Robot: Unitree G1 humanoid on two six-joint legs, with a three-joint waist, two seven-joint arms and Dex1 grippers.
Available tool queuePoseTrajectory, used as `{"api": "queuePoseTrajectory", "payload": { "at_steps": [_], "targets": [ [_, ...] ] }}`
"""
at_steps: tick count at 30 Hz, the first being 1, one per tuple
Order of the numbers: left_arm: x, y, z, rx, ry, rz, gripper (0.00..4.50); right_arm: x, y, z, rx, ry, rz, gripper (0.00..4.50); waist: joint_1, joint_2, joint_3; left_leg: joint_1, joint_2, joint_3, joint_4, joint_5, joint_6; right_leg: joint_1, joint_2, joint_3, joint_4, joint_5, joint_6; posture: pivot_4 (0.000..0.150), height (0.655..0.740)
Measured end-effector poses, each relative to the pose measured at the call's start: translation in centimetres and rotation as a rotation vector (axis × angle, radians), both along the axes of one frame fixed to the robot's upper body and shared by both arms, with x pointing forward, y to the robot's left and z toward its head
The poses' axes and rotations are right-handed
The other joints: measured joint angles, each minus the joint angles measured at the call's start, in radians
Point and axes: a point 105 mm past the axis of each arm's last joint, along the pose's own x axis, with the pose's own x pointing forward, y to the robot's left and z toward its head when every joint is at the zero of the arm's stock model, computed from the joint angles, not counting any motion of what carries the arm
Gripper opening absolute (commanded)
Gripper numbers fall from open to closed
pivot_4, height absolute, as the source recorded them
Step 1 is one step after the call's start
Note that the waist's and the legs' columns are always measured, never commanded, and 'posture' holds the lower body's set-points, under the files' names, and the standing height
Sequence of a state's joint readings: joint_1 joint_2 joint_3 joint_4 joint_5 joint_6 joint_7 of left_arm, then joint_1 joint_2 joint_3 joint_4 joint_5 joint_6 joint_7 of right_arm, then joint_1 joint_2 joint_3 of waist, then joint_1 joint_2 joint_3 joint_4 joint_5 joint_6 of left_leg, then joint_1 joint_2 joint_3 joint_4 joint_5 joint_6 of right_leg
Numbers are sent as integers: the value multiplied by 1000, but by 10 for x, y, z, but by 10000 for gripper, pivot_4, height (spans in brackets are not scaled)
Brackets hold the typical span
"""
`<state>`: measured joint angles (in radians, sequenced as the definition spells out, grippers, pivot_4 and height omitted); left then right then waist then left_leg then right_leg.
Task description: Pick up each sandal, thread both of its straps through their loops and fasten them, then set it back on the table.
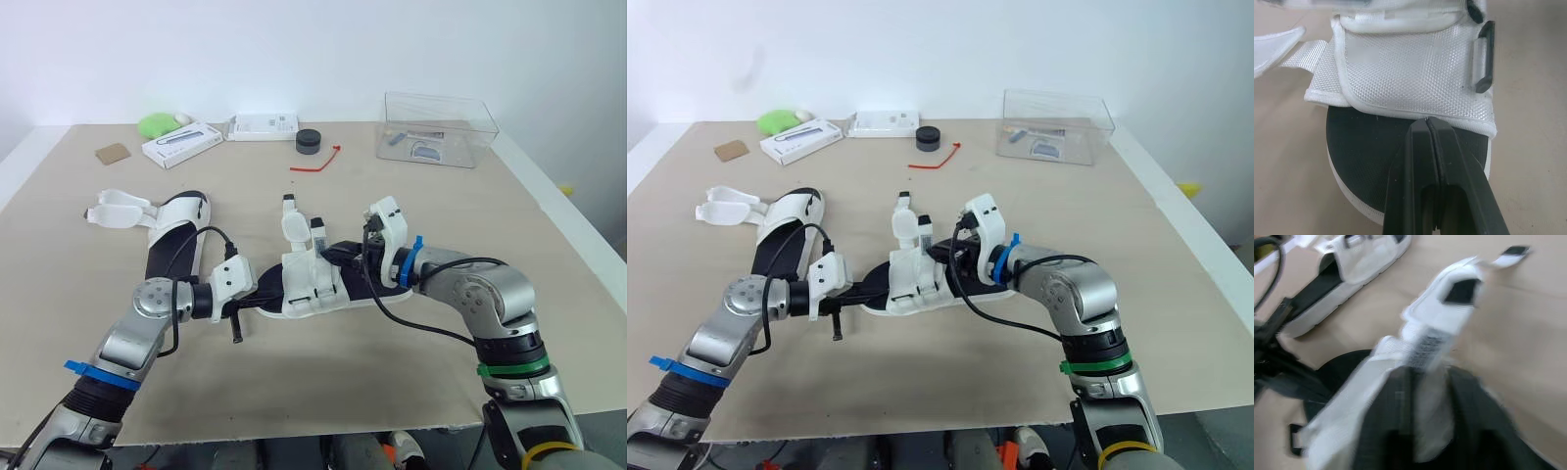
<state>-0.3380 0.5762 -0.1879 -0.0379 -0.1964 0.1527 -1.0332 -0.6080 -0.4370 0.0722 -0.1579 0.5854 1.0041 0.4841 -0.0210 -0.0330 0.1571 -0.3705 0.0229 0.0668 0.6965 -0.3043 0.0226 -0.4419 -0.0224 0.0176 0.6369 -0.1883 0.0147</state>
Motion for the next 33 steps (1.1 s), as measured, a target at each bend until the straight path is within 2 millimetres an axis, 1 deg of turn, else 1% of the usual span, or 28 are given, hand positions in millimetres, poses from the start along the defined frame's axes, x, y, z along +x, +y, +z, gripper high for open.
{"api": "queuePoseTrajectory", "payload": {
  "at_steps": [1, 4, 5, 7, 8, 9, 10, 11, 12, 13, 14, 15, 17, 18, 19, 20, 22, 33],
  "targets": [
    [0, 0, 0, 0, 1, 0, 0, 2, -2, 1, -19, -21, -10, 28770, 0, 0, 0, 0, 0, 0, 0, 0, 0, 0, 0, 0, 0, 0, 0, 1500, 7400],
    [0, 0, 0, 0, 0, -1, 0, 3, -3, 3, -30, -47, -13, 28770, 0, 0, 0, -1, 0, 0, 0, 0, 0, 0, 0, 0, -1, 0, 0, 1500, 7400],
    [0, 0, 0, 0, 0, 0, 0, 8, 0, 18, -73, -147, 3, 28770, -1, 0, 0, -1, 0, 1, 0, 0, 0, -1, 0, 0, -1, 0, 0, 1500, 7400],
    [0, 0, 0, 0, 0, 0, 0, 10, 8, 38, -64, -230, 29, 28770, -1, 0, 0, -1, 0, 0, 0, 0, 0, -1, 0, 0, -1, 0, 0, 1500, 7400],
    [0, 0, 0, 0, 0, 0, 0, 11, 11, 43, -59, -247, 33, 26381, -1, 0, 0, -1, 0, 0, 0, 0, 0, -1, 0, 0, -1, 0, 0, 1500, 7400],
    [0, -1, 0, 0, -1, -3, 0, 11, 20, 59, -36, -305, 59, 23472, -1, 0, 0, -1, 0, 0, 0, 0, 0, -1, 0, 0, -1, 0, 0, 1500, 7400],
    [0, -3, 0, -3, -1, -7, 0, 9, 26, 68, -22, -337, 81, 19978, 0, 0, 0, -1, 0, -1, 0, 0, 0, -1, 0, -1, -1, 0, 0, 1500, 7400],
    [0, -3, 0, -4, 1, -8, 0, 9, 28, 69, -17, -344, 89, 16483, 0, 0, 0, -1, 0, -1, 0, 0, 0, 0, 0, -1, -1, 0, 0, 1500, 7400],
    [0, -4, 0, -5, 1, -12, 0, 10, 35, 63, -16, -329, 120, 11280, 1, 0, 0, -2, 0, -2, 0, 0, 0, 0, 0, -2, -1, 0, 0, 1500, 7400],
    [0, -4, 0, -5, 0, -14, 0, 12, 36, 56, -24, -304, 126, 3741, 1, 0, 0, -2, 0, -1, 0, 0, 0, 0, -1, -2, -2, 0, 0, 1500, 7400],
    [0, -4, 0, -4, -1, -16, 0, 13, 36, 52, -27, -288, 127, 2629, 1, 0, 0, -2, 0, -1, 0, 0, 0, 0, -1, -2, -2, 0, 0, 1500, 7400],
    [0, -5, 0, -4, -1, -17, 0, 14, 36, 48, -30, -276, 128, 514, 1, 0, 0, -3, -1, -1, 0, 0, 1, -1, -2, -2, -2, 0, 1, 1500, 7400],
    [-1, -5, 0, -4, -2, -20, 0, 18, 32, 34, -50, -219, 123, 514, 1, 0, 0, -3, -1, -1, 0, 0, 1, -1, -2, -2, -3, 1, 1, 1500, 7400],
    [-1, -5, 0, -4, -2, -20, 0, 18, 30, 26, -97, -203, 136, 514, 1, 0, 0, -3, -1, -1, 0, -1, 1, -1, -2, -2, -3, 1, 1, 1500, 7400],
    [-1, -5, 0, -4, -2, -20, 0, 18, 29, 24, -105, -198, 138, 514, 1, 0, 0, -3, -1, -1, 0, -1, 1, 0, -2, -2, -4, 1, 1, 1500, 7400],
    [-1, -5, 1, -6, -8, -22, 0, 21, 21, 4, -195, -136, 139, 514, 1, 0, 0, -3, -1, -1, 0, -1, 1, -1, -2, -2, -4, 1, 1, 1500, 7400],
    [-1, -5, 2, -5, -13, -23, 0, 23, 21, 8, -226, -133, 160, 514, 0, 1, -1, -2, -1, -1, 0, -1, 1, 0, -1, -2, -4, 1, 1, 1500, 7400],
    [-2, -6, 2, -9, -17, -31, 0, 11, 16, 0, -334, -63, 227, 514, 1, 2, -2, -2, 0, -2, 0, -1, 2, 0, -1, -3, -4, 0, 1, 1500, 7400]
  ]
}}
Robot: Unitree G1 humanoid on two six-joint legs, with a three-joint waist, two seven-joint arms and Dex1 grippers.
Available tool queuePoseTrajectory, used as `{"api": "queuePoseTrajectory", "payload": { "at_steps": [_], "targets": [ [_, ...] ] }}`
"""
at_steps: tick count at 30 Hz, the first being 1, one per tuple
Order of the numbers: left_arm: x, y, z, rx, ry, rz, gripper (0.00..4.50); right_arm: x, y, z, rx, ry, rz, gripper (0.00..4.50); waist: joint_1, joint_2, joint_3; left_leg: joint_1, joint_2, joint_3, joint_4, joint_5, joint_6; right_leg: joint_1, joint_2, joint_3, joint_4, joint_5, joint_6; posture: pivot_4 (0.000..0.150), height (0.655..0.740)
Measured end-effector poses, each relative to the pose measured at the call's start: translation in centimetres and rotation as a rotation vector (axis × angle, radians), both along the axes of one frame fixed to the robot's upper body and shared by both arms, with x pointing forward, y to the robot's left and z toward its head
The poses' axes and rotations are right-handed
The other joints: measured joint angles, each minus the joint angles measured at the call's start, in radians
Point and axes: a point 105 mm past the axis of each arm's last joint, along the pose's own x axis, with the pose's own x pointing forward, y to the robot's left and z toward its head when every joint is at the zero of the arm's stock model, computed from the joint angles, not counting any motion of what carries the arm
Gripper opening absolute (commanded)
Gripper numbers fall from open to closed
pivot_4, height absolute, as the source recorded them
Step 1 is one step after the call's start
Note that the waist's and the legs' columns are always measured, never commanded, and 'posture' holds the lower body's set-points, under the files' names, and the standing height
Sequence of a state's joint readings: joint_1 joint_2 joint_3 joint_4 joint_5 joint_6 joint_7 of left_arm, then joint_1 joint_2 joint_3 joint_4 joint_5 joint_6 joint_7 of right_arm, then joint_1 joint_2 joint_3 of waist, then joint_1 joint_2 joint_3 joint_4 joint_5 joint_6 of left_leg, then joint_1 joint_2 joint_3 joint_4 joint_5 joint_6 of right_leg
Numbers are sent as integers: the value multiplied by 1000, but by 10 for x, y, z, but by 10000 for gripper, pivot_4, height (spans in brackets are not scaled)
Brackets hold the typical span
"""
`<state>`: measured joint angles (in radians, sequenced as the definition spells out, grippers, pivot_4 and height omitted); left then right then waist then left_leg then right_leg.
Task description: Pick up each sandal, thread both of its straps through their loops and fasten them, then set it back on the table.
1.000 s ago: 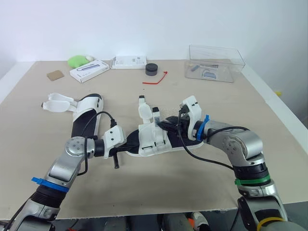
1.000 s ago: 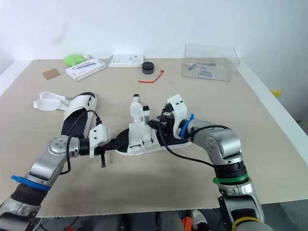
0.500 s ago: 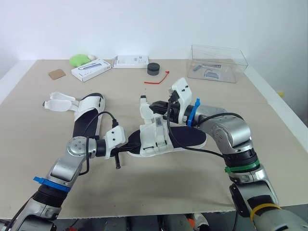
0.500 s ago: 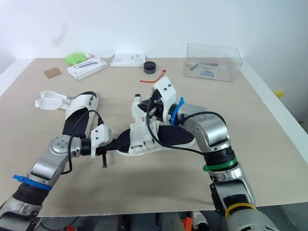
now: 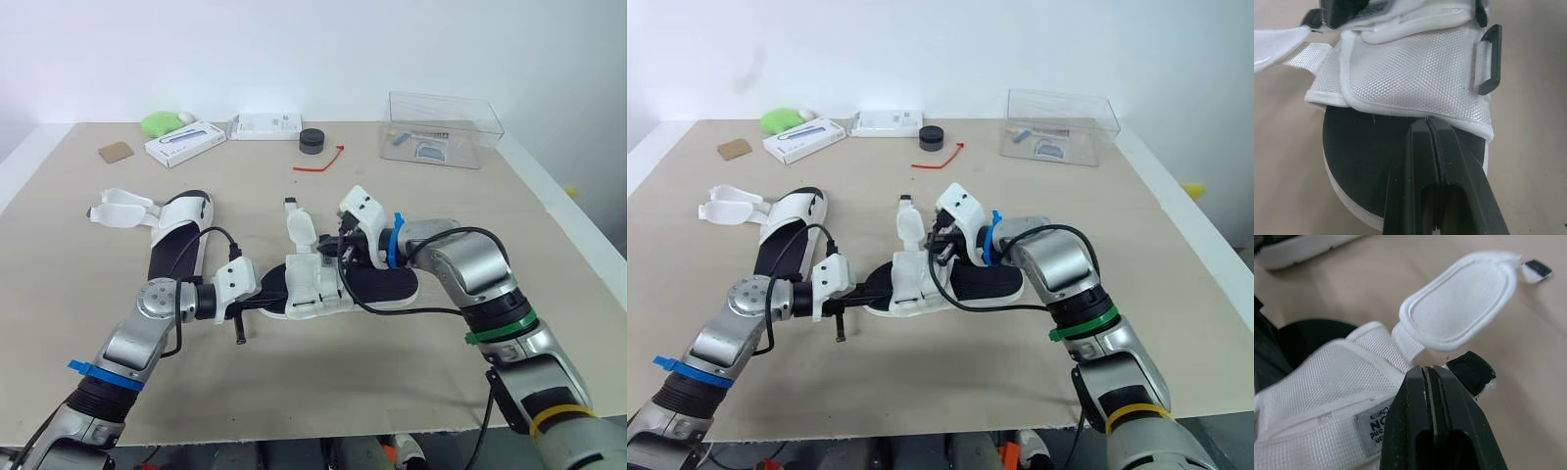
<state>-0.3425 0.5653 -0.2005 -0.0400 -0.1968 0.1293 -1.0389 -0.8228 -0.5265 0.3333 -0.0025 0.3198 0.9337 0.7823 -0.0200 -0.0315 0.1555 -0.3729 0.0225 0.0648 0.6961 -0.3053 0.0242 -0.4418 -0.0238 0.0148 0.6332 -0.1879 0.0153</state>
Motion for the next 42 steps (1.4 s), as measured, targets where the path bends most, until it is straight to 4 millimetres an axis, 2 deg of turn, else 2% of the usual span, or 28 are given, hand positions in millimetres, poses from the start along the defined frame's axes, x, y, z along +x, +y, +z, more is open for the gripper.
{"api": "queuePoseTrajectory", "payload": {
  "at_steps": [5, 10, 11, 12, 15, 16, 17, 18, 20, 21, 23, 25, 30, 31, 34, 39, 42],
  "targets": [
    [0, 0, 0, 2, -4, -22, 0, -3, -4, -4, -20, 20, -7, 514, 0, 0, -1, 0, 0, 0, 0, 0, 0, 0, 0, -1, 0, 0, 0, 1500, 7400],
    [2, 1, 0, -8, 20, -39, 0, 2, -8, -1, 46, 60, -53, 514, 1, 0, -1, 0, 0, 0, 0, 0, 0, 0, 0, -1, 0, 0, 0, 1500, 7400],
    [2, 1, 0, -7, 22, -41, 0, 3, -9, -1, 56, 68, -60, 5174, 0, 0, -1, 0, 0, 0, 0, 0, 0, 0, 0, -1, 0, 0, 0, 1500, 7400],
    [2, 1, 0, -6, 23, -43, 0, 4, -9, -1, 58, 71, -66, 6868, 0, 0, -1, 0, 0, 0, 0, 0, 0, 0, 0, -1, 0, 0, 0, 1500, 7400],
    [3, 3, 0, 6, 21, -54, 0, 20, -22, 4, 133, 136, -168, 16747, 0, 0, 0, -1, 0, 1, 0, 0, 0, -1, 0, 0, 0, 0, 0, 1500, 7400],
    [3, 4, -1, 11, 22, -54, 0, 22, -21, 6, 164, 161, -177, 19486, -1, 1, 0, 0, 0, 1, 0, 0, 0, -1, 0, 0, 0, 0, 0, 1500, 7400],
    [4, 5, -1, 14, 19, -55, 0, 28, -18, 12, 222, 200, -194, 24697, -3, 1, 0, -1, 0, 2, 0, 0, 0, -1, 1, 1, 0, 1, 0, 1500, 7400],
    [5, 4, 0, 16, 15, -60, 0, 32, -16, 18, 254, 215, -199, 26973, -3, 2, 1, -1, 0, 2, 0, 0, 0, -1, 1, 1, 0, 1, 0, 1500, 7400],
    [5, 3, 0, 16, 14, -69, 0, 39, -9, 35, 321, 242, -183, 34692, -3, 2, 1, -1, 0, 1, -1, 0, 0, -1, 1, 0, 0, 1, 0, 1500, 7400],
    [4, 2, 0, 16, 14, -76, 0, 42, -6, 37, 349, 279, -185, 39665, -3, 2, 1, -1, 0, 1, -2, 0, 0, -1, 0, 0, -1, 1, 0, 1500, 7400],
    [4, 1, 0, 16, 13, -80, 0, 43, -3, 34, 376, 317, -183, 44618, -2, 2, 1, -1, 0, 1, -2, 0, 0, -1, 0, 0, -1, 1, 0, 1500, 7400],
    [4, 1, 0, 16, 11, -84, 0, 41, 6, 27, 412, 422, -163, 44618, -2, 2, 1, -2, 0, 1, -3, 0, 1, -2, -1, 0, -2, 1, 0, 1500, 7400],
    [3, 1, 0, 15, 10, -84, 0, 43, 17, 22, 417, 468, -148, 44618, -3, 2, 1, -2, 0, 1, -3, -1, 1, -2, -1, 0, -2, 1, 0, 1500, 7400],
    [3, 1, 0, 14, 10, -84, 0, 45, 19, 14, 413, 486, -157, 44618, -2, 2, 1, -2, 0, 1, -3, 0, 1, -2, -1, 0, -2, 1, 0, 1500, 7400],
    [3, 1, 0, 14, 10, -80, 0, 45, 24, 9, 418, 526, -153, 44618, -3, 3, 1, -2, 0, 1, -3, 0, 1, -2, -1, 0, -2, 1, 0, 1500, 7400],
    [2, 1, 0, 14, 8, -77, 0, 42, 52, 22, 457, 571, -69, 44618, -4, 3, 1, -2, 0, 1, -4, 0, 1, -3, -1, -1, -2, 1, 0, 1500, 7400],
    [1, 0, 0, 11, 6, -74, 0, 41, 62, 30, 501, 595, -48, 44618, -4, 3, 1, -2, 0, 1, -4, -1, 0, -2, -2, -1, -2, 1, 0, 1500, 7400]
  ]
}}
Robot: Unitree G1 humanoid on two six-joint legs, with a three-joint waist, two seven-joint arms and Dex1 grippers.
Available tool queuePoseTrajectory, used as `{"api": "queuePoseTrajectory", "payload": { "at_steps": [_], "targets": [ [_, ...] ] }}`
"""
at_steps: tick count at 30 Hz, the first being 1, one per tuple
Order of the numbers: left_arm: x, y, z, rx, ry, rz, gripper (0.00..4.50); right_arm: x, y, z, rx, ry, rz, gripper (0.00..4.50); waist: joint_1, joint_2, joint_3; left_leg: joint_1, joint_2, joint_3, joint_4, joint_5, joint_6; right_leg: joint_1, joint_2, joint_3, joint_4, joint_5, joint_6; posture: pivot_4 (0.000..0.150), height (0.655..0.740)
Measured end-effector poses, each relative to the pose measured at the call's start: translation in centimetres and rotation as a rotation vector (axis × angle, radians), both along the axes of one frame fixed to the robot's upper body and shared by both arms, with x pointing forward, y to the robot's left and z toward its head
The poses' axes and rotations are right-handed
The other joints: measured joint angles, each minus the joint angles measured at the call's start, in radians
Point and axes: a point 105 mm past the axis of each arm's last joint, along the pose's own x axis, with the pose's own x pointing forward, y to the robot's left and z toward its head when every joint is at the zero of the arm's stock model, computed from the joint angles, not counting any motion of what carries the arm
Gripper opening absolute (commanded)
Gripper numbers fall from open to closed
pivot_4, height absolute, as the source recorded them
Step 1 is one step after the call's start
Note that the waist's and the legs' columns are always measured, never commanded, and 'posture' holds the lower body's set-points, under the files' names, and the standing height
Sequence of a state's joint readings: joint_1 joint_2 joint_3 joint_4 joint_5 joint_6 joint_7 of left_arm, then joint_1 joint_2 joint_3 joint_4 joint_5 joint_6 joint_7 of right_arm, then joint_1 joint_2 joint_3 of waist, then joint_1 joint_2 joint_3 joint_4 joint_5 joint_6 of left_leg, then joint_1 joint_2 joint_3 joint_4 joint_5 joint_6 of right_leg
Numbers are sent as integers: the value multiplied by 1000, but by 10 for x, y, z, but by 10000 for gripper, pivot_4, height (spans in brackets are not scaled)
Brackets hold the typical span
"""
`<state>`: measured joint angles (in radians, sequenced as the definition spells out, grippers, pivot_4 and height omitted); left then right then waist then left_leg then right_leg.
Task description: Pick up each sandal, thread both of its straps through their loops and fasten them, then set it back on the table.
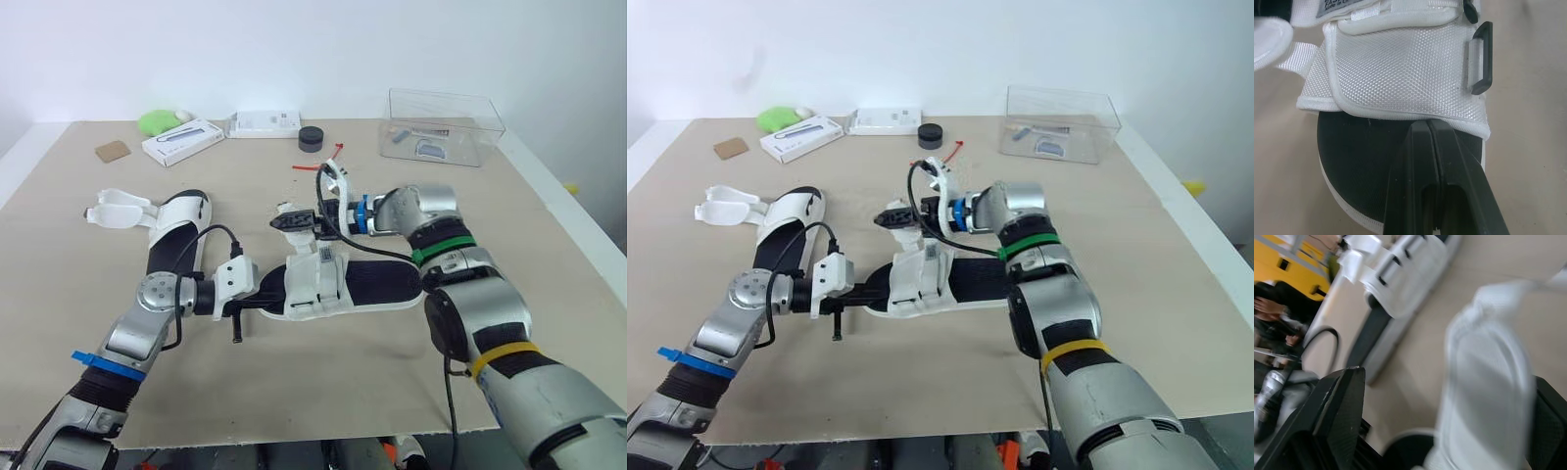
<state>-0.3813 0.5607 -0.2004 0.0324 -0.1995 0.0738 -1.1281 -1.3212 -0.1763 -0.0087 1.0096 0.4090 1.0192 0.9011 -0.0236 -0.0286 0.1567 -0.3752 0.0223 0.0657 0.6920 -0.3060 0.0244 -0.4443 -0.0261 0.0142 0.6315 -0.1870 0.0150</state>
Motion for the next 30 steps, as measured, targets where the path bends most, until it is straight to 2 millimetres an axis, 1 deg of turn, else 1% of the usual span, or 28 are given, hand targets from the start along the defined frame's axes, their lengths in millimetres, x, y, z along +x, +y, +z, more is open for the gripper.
{"api": "queuePoseTrajectory", "payload": {
  "at_steps": [4, 8, 13, 18, 23, 26, 27, 28, 29, 30],
  "targets": [
    [-2, 0, -1, -5, -2, 8, 0, 0, 7, 11, 57, 14, 11, 44618, 0, 0, 0, 0, 0, 0, 0, -1, -1, 0, -4, 0, 0, 0, 0, 1500, 7400],
    [-2, 0, 0, -5, 0, 13, 0, 0, 12, 19, 95, 10, 20, 44618, 0, 0, 0, 0, 0, 0, -1, -1, -1, 0, -5, -1, 0, 0, -1, 1500, 7400],
    [-3, 0, -1, -8, -2, 21, 0, 1, 11, 20, 119, 8, 16, 44618, 0, 0, 0, 0, 0, 0, -1, -1, -1, 0, -5, -1, 0, 0, -1, 1500, 7400],
    [-3, 0, -1, -8, -2, 22, 0, 4, 11, 26, 151, -11, 4, 44618, 0, 0, 0, 0, 0, 0, -1, -1, -1, 0, -5, -1, 0, 0, -1, 1500, 7400],
    [-3, 0, -1, -9, -2, 22, 0, 8, 9, 39, 202, -33, -17, 44618, 0, 0, 0, 0, 0, 0, -1, -1, -1, 0, -6, -1, 0, 0, -1, 1500, 7400],
    [-3, 0, -1, -9, -2, 22, 0, 9, 7, 40, 213, -34, -27, 44618, 0, 0, 0, 0, 0, 0, -1, -1, -1, 0, -6, -1, 0, 0, -1, 1500, 7400],
    [-3, 0, -1, -9, -2, 22, 0, 9, 7, 41, 216, -35, -29, 39161, 0, 0, 0, 0, 0, 0, -1, -1, -1, 0, -6, -1, 0, 0, -1, 1500, 7400],
    [-3, 0, -1, -9, -2, 21, 0, 10, 5, 41, 219, -35, -34, 37744, 0, 0, 0, 0, 0, 0, -1, -1, -1, 0, -6, -1, 0, 0, -1, 1500, 7400],
    [-3, 0, -1, -9, -2, 22, 0, 10, 4, 42, 219, -36, -36, 30812, 0, 0, 0, 0, 0, 0, -1, -1, -1, 0, -6, -1, 0, 0, -1, 1500, 7400],
    [-3, 0, -1, -9, -2, 22, 0, 10, 4, 42, 218, -36, -37, 29137, 0, 0, 0, 0, 0, 0, -1, -1, -1, 0, -6, -1, 0, 0, -1, 1500, 7400]
  ]
}}
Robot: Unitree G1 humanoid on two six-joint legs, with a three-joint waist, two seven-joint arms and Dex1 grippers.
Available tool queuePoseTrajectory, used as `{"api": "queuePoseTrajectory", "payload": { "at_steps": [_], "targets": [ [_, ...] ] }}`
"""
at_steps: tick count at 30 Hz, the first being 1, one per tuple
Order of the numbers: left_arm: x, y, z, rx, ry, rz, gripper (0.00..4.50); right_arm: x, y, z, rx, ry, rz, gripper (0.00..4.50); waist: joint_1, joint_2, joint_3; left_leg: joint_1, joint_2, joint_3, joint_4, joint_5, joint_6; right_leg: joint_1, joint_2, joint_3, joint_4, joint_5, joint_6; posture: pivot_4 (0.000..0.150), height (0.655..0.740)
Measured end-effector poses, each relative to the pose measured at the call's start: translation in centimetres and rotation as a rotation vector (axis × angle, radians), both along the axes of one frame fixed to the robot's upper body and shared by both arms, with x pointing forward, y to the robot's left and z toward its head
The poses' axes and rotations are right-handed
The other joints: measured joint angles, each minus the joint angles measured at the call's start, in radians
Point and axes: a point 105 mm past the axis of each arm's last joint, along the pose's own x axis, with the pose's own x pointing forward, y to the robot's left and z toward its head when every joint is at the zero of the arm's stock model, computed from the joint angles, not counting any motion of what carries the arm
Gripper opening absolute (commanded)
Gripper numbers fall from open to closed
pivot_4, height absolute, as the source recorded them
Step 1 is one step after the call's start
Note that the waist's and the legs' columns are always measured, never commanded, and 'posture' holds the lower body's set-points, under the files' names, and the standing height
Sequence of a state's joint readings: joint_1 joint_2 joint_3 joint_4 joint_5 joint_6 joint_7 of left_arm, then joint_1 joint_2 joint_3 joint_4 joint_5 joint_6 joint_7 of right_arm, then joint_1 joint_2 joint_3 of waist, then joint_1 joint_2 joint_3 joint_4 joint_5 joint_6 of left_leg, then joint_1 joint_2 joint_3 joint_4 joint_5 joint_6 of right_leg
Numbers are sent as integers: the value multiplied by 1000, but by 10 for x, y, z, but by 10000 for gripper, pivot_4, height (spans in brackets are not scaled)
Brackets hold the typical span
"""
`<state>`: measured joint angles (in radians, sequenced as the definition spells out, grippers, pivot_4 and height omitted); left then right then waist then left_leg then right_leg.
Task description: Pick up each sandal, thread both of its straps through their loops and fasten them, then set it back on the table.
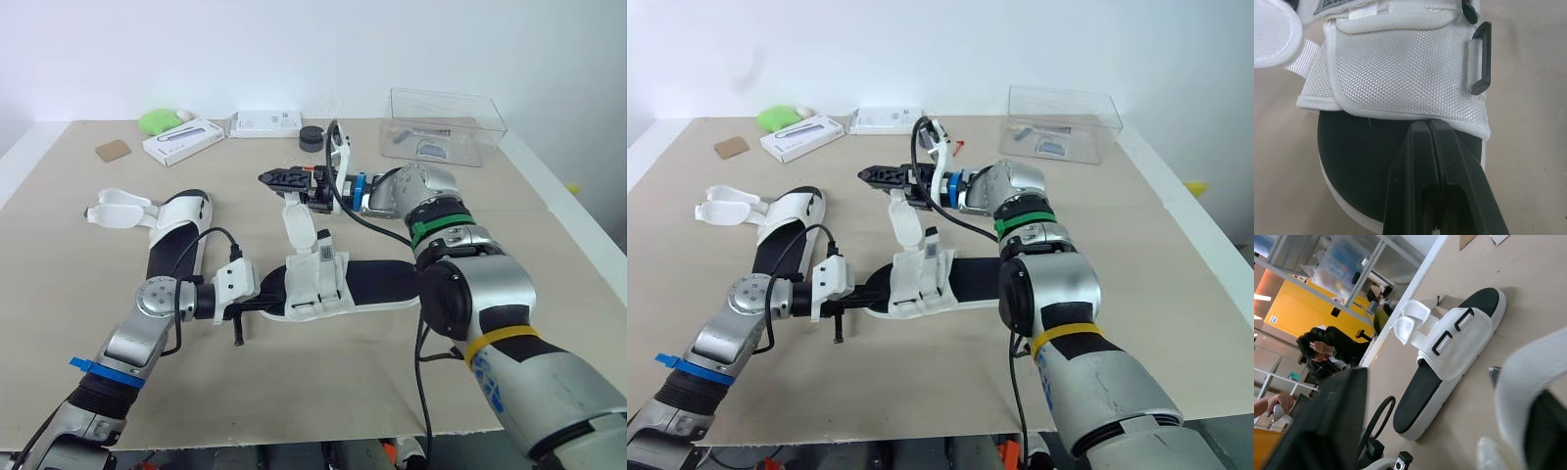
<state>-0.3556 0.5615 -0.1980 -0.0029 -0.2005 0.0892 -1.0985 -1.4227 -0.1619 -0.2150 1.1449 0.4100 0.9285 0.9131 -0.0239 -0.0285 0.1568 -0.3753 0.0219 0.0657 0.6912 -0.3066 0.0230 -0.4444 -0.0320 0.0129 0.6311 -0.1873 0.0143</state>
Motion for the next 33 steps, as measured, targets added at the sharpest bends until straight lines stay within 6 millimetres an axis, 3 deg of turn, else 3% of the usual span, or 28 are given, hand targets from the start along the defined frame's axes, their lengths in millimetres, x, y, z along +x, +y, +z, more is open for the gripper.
{"api": "queuePoseTrajectory", "payload": {
  "at_steps": [1, 2, 3, 5, 6, 9, 12, 13, 15, 16, 17, 18, 21, 22, 25, 27, 30, 31, 33],
  "targets": [
    [0, 0, 0, 0, 0, 0, 0, 0, 0, 0, -2, -1, 0, 25053, 0, 0, 0, 0, 0, 0, 0, 0, 0, 0, 0, 0, 0, 0, 0, 1500, 7400],
    [0, 0, 0, 0, 0, 0, 0, 0, 0, 0, -2, -2, -1, 24236, 0, 0, 0, 0, 0, 0, 0, 0, 0, 0, 0, 0, 0, 0, 0, 1500, 7400],
    [0, 0, 0, 0, 1, 0, 0, 1, -1, 0, -17, -25, -4, 16784, 0, 0, 0, 0, 0, 0, 0, 0, 0, 0, 0, 0, 0, 0, 0, 1500, 7400],
    [0, 0, 0, 0, 1, 0, 0, 2, -2, 1, -21, -36, -4, 14424, 0, 0, 0, 0, 0, 0, 0, 0, 0, 0, 0, 0, 0, 0, 0, 1500, 7400],
    [0, 0, 0, 0, 2, -1, 0, 2, -2, 2, -31, -65, 1, 7600, 0, 0, 0, 0, 0, 0, 0, 0, 0, 0, 0, 0, 0, 0, 0, 1500, 7400],
    [0, 0, 0, -1, 3, -1, 0, 1, -2, 7, -58, -155, 19, 734, 0, 0, 0, 0, 0, 0, 0, 0, 0, 0, 0, 0, 0, 0, 0, 1500, 7400],
    [0, -1, 0, -2, 4, -2, 0, -2, -4, 8, -143, -350, 50, 734, 0, 0, 0, 0, -1, -1, 0, 0, 0, 0, 0, -1, 0, 0, 0, 1500, 7400],
    [0, -1, 0, -5, 7, -4, 0, -7, -9, 6, -220, -568, 65, 734, 2, 0, 0, -1, -1, -2, 0, 0, 0, 0, 0, -2, 0, 0, 0, 1500, 7400],
    [0, -2, 1, -6, 5, -5, 0, -13, -13, 0, -294, -732, 83, 734, 1, 0, 0, -1, -1, 0, -1, 0, 0, -1, 0, -3, 0, 0, 1, 1500, 7400],
    [-1, -1, 1, -6, 6, -5, 0, -25, -14, -2, -359, -949, 118, 734, 1, 1, 0, -1, -1, -1, -1, -1, -1, -1, 0, -5, 0, 0, 1, 1500, 7400],
    [0, -1, 1, -5, 6, -5, 0, -30, -14, -3, -383, -1027, 133, 734, 1, 1, 1, -1, -1, 0, -1, -1, -1, -1, 0, -5, 0, 0, 1, 1500, 7400],
    [0, -1, 1, -6, 8, -6, 0, -50, -12, -5, -454, -1322, 207, 734, 1, 1, 1, -1, -1, 0, -1, -1, -1, -1, 0, -6, -1, 0, 1, 1500, 7400],
    [0, -1, 1, -5, 14, -1, 0, -66, -9, -8, -483, -1511, 282, 734, 1, 1, 1, 0, -1, 0, 0, -1, -1, -1, 2, -5, -1, 0, 1, 1500, 7400],
    [0, -2, 2, -9, 17, -8, 0, -79, -11, -13, -536, -1716, 364, 734, 2, 1, 1, 0, -1, 1, 0, 0, -1, 0, 2, -5, -1, 0, 1, 1500, 7400],
    [0, -1, 0, -18, 38, -8, 0, -102, -16, -29, -592, -2045, 550, 734, 3, 1, 1, 2, -2, 1, 1, 0, -1, 1, 2, -4, 0, 0, 1, 1500, 7400],
    [1, -1, 0, -20, 52, -10, 0, -107, -19, -38, -589, -2207, 618, 734, 2, 1, 1, 4, -2, 2, 1, 0, -2, 2, 4, -1, 0, 0, 1, 1500, 7400],
    [2, -2, 1, -23, 58, -16, 0, -108, -23, -47, -582, -2275, 658, 734, 3, 1, 1, 4, -1, 2, 1, 0, -2, 2, 5, 1, 0, 0, 1, 1500, 7400],
    [2, -3, 1, -23, 59, -20, 0, -108, -25, -50, -579, -2291, 678, 7346, 3, 1, 1, 4, -1, 2, 1, 0, -2, 2, 5, 1, 0, -1, 1, 1500, 7400],
    [2, -3, 1, -22, 60, -23, 0, -109, -27, -54, -568, -2302, 703, 14839, 3, 1, 1, 4, -1, 2, 1, 0, -2, 2, 5, 2, 1, -1, 0, 1500, 7400]
  ]
}}
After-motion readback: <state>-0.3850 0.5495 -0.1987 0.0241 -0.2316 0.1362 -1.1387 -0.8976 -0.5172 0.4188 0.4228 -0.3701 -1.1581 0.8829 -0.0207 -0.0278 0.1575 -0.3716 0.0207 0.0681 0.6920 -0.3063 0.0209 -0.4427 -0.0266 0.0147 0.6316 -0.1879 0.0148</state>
